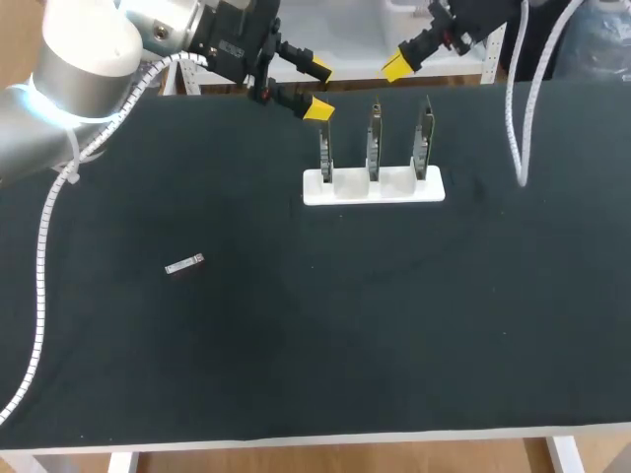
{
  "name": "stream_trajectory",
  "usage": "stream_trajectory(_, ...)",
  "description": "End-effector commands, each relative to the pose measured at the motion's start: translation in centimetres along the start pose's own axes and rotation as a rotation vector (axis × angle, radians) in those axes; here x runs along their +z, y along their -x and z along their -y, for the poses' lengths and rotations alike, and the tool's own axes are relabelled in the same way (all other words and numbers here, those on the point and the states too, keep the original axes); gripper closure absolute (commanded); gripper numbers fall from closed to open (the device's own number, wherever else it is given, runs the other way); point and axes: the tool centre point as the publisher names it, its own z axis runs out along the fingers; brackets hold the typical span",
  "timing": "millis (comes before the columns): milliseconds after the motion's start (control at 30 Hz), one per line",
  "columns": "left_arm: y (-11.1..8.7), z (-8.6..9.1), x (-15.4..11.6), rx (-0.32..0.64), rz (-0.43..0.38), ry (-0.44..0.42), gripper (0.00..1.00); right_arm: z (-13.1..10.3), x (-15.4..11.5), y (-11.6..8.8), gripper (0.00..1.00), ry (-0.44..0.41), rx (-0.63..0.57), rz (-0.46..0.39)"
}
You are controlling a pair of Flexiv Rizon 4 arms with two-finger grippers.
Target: Pick up the optical module with the left hand, and insert it into the network port with the right hand.
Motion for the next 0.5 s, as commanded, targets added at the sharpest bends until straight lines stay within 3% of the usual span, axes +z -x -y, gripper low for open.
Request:
stream_trajectory(33, 0.0, -0.1, 0.0, 0.001, -0.001, -0.002, 0.0, -0.2, -1.4, 0.1, 1.0, 0.024, 0.005, 0.016)
stream_trajectory(500, 0.0, -0.1, 0.0, 0.001, -0.001, -0.002, 0.0, -1.9, -6.2, -1.8, 1.0, -0.067, 0.044, 0.041)
